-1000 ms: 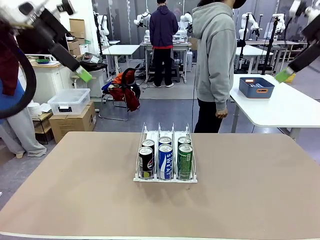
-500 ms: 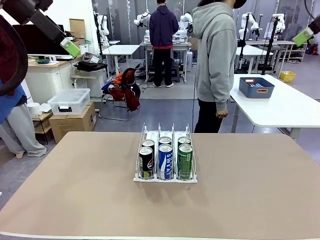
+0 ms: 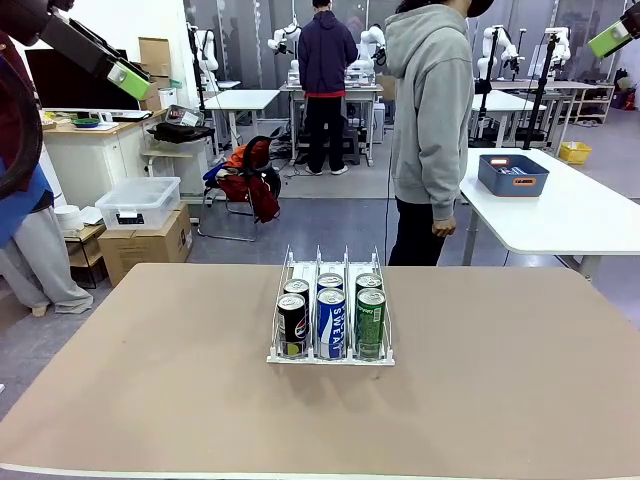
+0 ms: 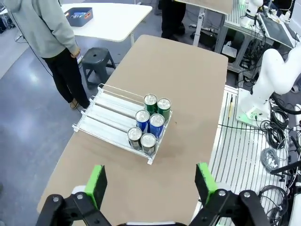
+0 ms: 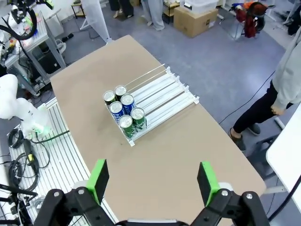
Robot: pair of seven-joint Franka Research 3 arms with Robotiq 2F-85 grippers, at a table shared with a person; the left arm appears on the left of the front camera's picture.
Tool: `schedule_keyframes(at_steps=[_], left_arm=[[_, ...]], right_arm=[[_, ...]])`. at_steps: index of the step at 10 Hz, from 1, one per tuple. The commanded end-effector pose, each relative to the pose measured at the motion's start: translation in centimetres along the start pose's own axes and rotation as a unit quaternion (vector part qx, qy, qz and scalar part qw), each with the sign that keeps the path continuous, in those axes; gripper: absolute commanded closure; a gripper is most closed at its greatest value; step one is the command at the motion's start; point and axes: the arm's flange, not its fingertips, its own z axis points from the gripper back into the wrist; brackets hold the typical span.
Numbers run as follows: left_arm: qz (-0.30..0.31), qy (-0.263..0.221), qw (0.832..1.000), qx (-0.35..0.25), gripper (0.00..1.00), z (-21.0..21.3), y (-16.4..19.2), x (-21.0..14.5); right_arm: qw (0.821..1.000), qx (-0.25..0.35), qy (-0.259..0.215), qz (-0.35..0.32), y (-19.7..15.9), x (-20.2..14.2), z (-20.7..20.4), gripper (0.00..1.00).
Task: Fill the beverage cans into the dispenser.
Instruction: Pick up the Sprite handed by the human.
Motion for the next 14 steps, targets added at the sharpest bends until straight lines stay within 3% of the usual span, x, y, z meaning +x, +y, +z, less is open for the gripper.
schedule_keyframes(at_steps=[1,4,6,9,12,14], left_arm=[[0.002,0.013,1.000,-0.015,0.00,-0.1,-0.1,0.4],[-0.002,0.007,1.000,-0.010,0.00,-0.2,-0.3,0.3],[0.030,0.042,0.998,0.028,0.00,0.6,-0.4,1.8],[0.067,0.022,0.996,0.045,0.00,2.1,-1.7,2.7],[0.061,0.016,0.997,0.052,0.00,2.8,-2.7,3.5],[0.058,0.012,0.993,0.107,0.00,1.9,-2.8,3.5]], right_arm=[[1.000,0.007,0.007,0.000,0.1,-0.2,0.2,0.00],[1.000,0.007,0.007,0.000,0.1,-0.2,0.2,0.00],[1.000,0.007,0.007,0.000,0.1,-0.2,0.2,0.00],[1.000,0.007,0.007,0.000,0.1,-0.2,0.2,0.00],[1.000,0.007,0.007,0.000,0.1,-0.2,0.2,0.00],[1.000,0.007,0.007,0.000,0.1,-0.2,0.2,0.00]])
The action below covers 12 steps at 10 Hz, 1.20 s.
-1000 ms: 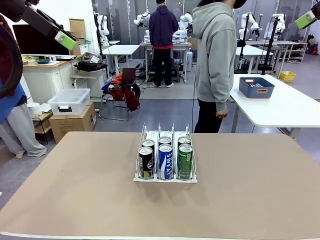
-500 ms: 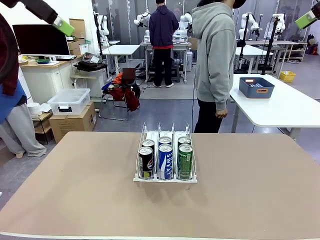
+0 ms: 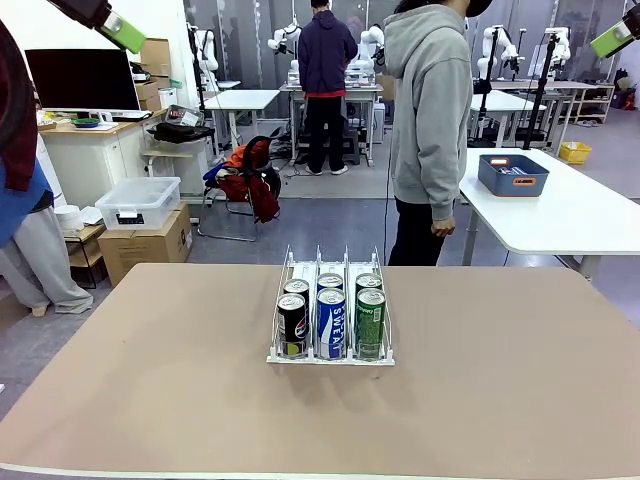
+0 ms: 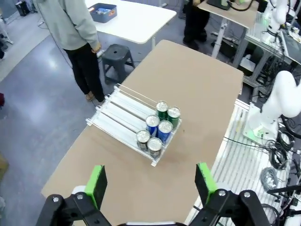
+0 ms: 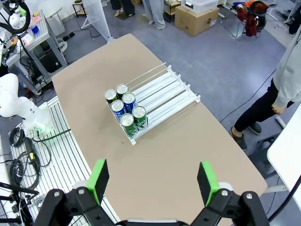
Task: Fill the beverage cans into the dispenser.
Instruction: Pick up the Sprite handed by the human.
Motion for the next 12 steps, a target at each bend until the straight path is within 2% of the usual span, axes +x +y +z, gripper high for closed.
schedule_keyframes(at_steps=[1,3,5,9,10,12], left_arm=[[0.004,0.003,1.000,-0.019,0.00,0.1,0.0,-0.3],[-0.001,0.000,1.000,0.001,0.00,-0.1,0.0,0.1],[-0.011,-0.021,0.999,0.046,0.00,-0.4,-0.5,0.3],[-0.019,-0.006,1.000,0.010,0.00,-0.3,-0.8,0.4],[-0.018,-0.015,0.999,0.028,0.00,0.0,-0.6,1.1],[-0.018,-0.015,0.999,0.028,0.00,0.0,-0.6,1.1]], right_arm=[[1.000,0.003,0.003,0.001,0.1,-0.1,0.1,0.00],[1.000,0.000,0.000,0.000,0.0,0.0,0.0,0.00],[0.999,-0.047,0.019,-0.015,0.4,0.3,-0.5,0.00],[0.999,-0.051,0.006,-0.017,0.3,0.5,-0.4,0.00],[0.999,-0.036,0.010,-0.006,0.1,0.5,0.0,0.00],[0.999,-0.036,0.010,-0.006,0.1,0.5,0.0,0.00]])
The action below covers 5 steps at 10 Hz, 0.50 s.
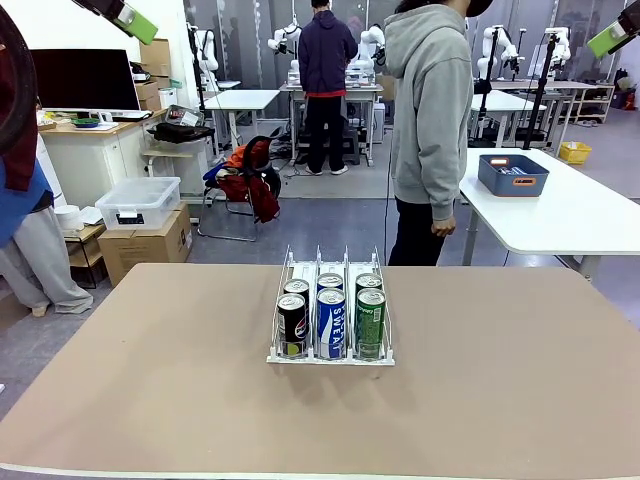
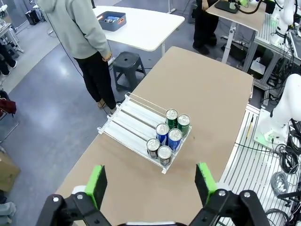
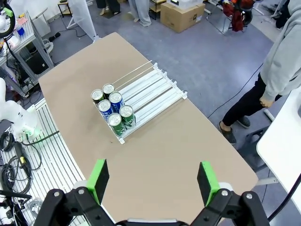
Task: Fill the beverage cans into the dispenser.
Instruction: Pick up the Sprite handed by the human.
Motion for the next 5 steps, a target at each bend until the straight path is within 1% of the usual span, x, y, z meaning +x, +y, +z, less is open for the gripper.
schedule_keyframes(at_steps=[1,5], left_arm=[[0.001,0.000,1.000,0.004,0.00,0.12,0.11,-0.03],[0.001,0.000,1.000,0.004,0.00,0.12,0.11,-0.03]], right_arm=[[1.000,0.003,0.002,0.000,0.04,-0.08,-0.05,0.00],[1.000,0.003,0.002,0.000,0.04,-0.08,-0.05,0.00]])
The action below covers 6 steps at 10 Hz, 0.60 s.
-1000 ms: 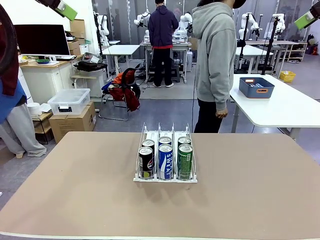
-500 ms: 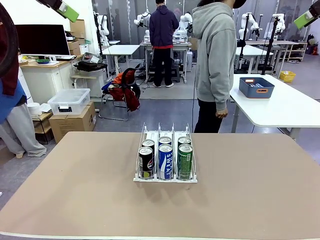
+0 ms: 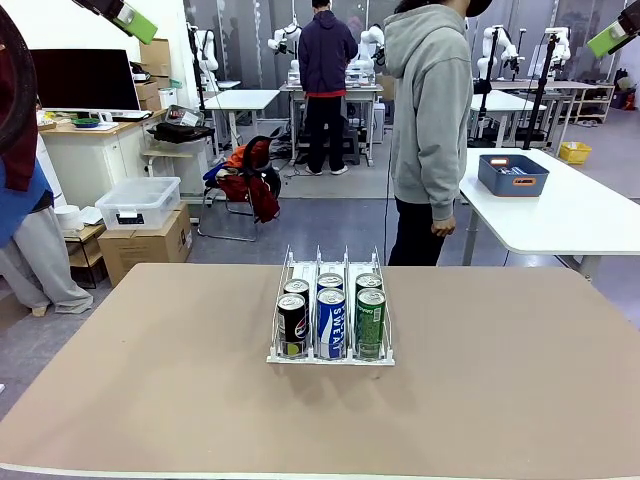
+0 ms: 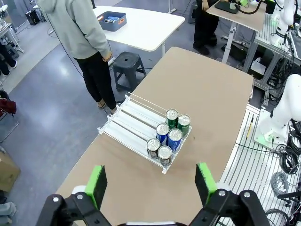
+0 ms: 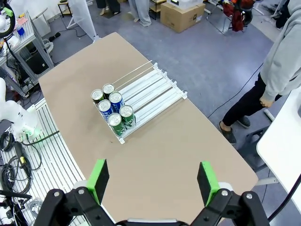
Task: Fill the beverage cans into the dispenser.
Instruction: Pick up the Sprite handed by the human.
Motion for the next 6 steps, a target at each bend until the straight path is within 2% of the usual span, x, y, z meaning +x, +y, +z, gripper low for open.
schedule_keyframes(at_steps=[1,6], left_arm=[[0.001,0.000,1.000,0.004,0.00,0.10,0.09,-0.03],[0.001,0.000,1.000,0.004,0.00,0.10,0.09,-0.03]], right_arm=[[1.000,0.003,0.002,0.000,0.04,-0.08,-0.05,0.00],[1.000,0.003,0.002,0.000,0.04,-0.08,-0.05,0.00]])
